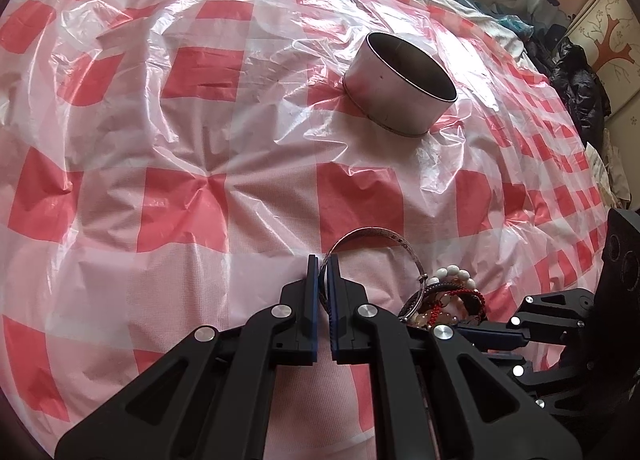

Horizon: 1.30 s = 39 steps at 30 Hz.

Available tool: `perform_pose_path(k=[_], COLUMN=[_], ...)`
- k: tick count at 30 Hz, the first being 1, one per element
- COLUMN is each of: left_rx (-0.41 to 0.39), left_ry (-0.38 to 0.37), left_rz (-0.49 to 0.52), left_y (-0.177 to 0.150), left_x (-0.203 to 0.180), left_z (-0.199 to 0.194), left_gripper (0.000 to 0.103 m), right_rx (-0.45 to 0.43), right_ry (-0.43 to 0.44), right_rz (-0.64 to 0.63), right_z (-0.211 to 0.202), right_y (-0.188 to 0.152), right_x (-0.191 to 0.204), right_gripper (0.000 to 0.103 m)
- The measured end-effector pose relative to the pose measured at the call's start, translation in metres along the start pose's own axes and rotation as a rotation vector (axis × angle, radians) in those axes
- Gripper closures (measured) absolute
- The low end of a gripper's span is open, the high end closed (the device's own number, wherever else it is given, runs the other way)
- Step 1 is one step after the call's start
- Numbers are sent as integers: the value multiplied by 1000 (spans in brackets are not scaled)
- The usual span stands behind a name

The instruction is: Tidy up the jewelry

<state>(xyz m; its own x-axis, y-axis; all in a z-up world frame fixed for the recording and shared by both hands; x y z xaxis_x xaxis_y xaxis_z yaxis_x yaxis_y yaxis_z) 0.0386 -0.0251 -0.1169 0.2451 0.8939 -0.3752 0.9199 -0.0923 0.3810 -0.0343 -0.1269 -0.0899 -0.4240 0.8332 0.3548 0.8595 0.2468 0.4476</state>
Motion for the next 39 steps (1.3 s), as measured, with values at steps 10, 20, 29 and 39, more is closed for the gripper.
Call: perform_pose_path(k=[10, 20, 29, 39], left_rx=[-37, -107, -154, -194], left_ry=[-55, -120, -133, -158], left_rz=[-25, -37, -28, -38], left_y=[5, 20, 37, 64], left_x=[-1, -13, -23, -41], left_z=[-10, -33, -39, -32], left_gripper=[99, 99, 99, 99], right_rx=[-131, -283, -396, -484], right_ry=[84, 97, -25, -33], right_rz=[32, 148, 282, 398], right_z=[-37, -79, -103, -117], right_y=[16, 39, 54, 77], right_x=[4, -19, -67, -101], right_gripper=[95, 95, 95, 95])
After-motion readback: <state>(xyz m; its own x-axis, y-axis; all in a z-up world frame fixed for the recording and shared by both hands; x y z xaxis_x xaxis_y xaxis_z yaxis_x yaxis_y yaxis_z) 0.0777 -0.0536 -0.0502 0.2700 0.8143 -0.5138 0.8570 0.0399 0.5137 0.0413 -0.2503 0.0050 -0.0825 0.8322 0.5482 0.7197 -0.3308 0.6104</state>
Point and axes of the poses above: each gripper's, at about its wrist camera, not at the fingertips, and z roughly the way its jaws point, x to its left, y to its top, the point moved 7 cm from there along z, roughly the way its jaws point, and after that the axes turned 4 degrees about -y, right-handed, at the moved point
